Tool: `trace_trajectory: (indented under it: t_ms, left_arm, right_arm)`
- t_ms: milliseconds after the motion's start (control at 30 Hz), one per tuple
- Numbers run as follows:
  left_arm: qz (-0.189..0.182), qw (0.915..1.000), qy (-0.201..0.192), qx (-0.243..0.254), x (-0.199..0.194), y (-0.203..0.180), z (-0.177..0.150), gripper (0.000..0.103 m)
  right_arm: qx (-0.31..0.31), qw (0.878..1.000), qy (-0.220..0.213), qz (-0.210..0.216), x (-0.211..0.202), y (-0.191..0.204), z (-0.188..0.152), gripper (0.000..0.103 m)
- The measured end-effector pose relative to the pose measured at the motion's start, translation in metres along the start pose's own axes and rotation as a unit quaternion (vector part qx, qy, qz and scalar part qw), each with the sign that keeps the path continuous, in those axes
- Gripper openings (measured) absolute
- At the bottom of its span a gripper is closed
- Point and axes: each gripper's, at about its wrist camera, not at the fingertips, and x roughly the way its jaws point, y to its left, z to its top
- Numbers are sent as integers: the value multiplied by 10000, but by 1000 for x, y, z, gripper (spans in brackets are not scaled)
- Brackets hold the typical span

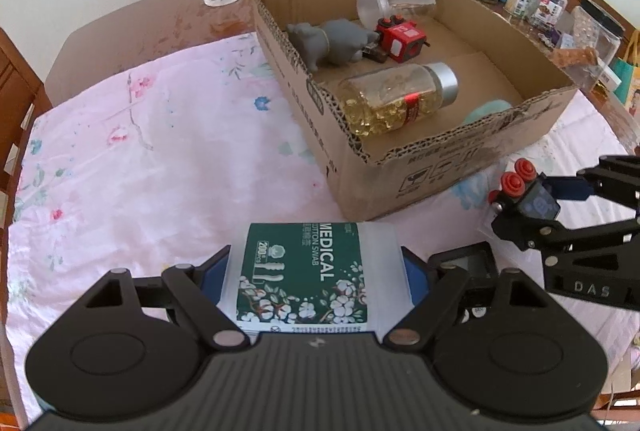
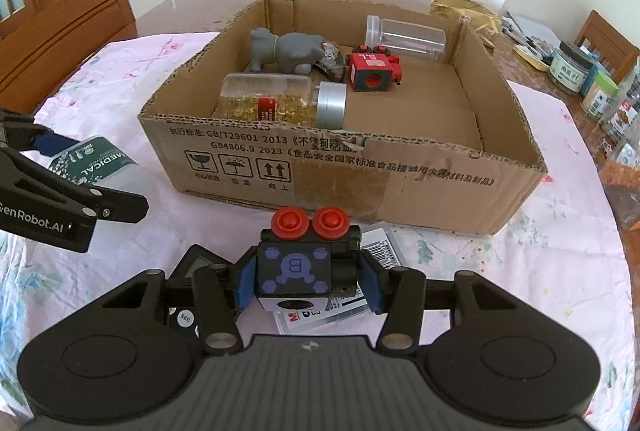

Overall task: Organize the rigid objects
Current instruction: 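Lower the swab tub and the red-capped block into the box and open both tools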

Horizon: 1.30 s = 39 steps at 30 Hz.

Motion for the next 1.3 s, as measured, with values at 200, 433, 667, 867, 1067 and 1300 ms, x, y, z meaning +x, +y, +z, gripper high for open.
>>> trace_trajectory:
  t_ms: [200, 433, 667, 867, 1067, 1300]
  left_arm:
    - [-9, 9999, -72, 86, -19, 0, 6, 83]
    - [-13, 9993, -243, 285, -48, -3, 18, 83]
    - [93, 9977, -543, 401, -65, -9, 35, 83]
    - [180, 9964, -754, 341, -73, -13, 49, 83]
    - [296, 9948, -902, 369, -74, -17, 65, 83]
    - [151, 9935, -1020, 478, -60, -36, 98, 83]
  right_arm:
    - [-204, 9997, 0, 139, -22, -7, 7, 56]
    - [-374, 9988, -208, 253, -54, -26, 26, 56]
    - [-428, 9967, -688, 6, -59, -53, 62, 56]
    - [-207, 9966, -779, -198, -33, -75, 81, 77]
    - [-209, 9966, -749, -260, -31, -79, 72, 103]
    - [-70, 9977, -608, -295, -45, -80, 55, 103]
